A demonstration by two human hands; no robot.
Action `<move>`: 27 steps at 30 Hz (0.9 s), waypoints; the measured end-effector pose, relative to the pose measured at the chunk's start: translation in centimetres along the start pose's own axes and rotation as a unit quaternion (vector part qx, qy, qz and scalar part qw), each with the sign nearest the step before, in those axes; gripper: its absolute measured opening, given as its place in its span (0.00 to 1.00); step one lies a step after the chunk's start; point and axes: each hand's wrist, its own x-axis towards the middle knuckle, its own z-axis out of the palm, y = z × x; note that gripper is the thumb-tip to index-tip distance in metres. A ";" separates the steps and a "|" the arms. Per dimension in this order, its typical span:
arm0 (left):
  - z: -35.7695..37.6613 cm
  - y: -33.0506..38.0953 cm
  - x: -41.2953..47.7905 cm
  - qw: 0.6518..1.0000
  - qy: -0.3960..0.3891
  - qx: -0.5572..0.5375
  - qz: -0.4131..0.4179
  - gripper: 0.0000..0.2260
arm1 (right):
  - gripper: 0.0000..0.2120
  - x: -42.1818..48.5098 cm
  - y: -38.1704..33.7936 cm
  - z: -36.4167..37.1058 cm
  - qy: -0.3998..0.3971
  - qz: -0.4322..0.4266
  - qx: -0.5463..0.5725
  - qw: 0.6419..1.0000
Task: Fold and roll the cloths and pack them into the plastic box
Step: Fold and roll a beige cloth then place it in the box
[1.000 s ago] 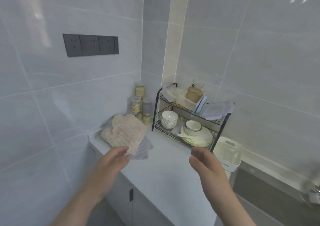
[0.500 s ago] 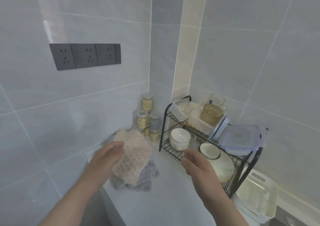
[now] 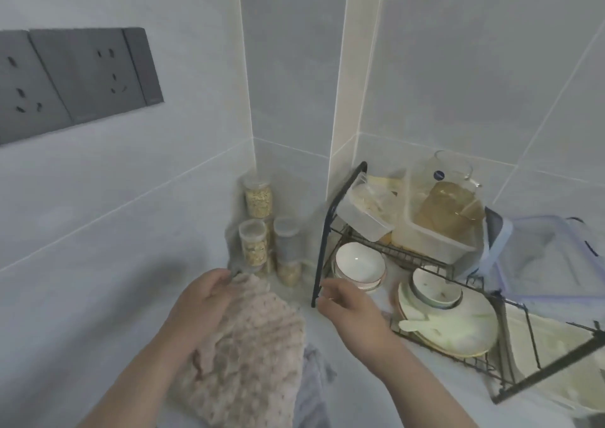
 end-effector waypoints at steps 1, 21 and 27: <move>0.0 -1.2 1.6 0.999 -0.021 0.028 0.006 0.07 | 0.10 1.5 0.2 1.4 0.001 0.009 -0.005 1.000; 3.7 -13.2 11.9 0.878 -0.097 0.420 0.208 0.22 | 0.06 13.8 10.2 10.5 -0.009 -0.084 -0.277 0.957; 2.1 -14.1 11.9 0.871 -0.014 0.392 0.296 0.10 | 0.06 12.6 10.8 10.0 0.019 -0.126 -0.172 0.977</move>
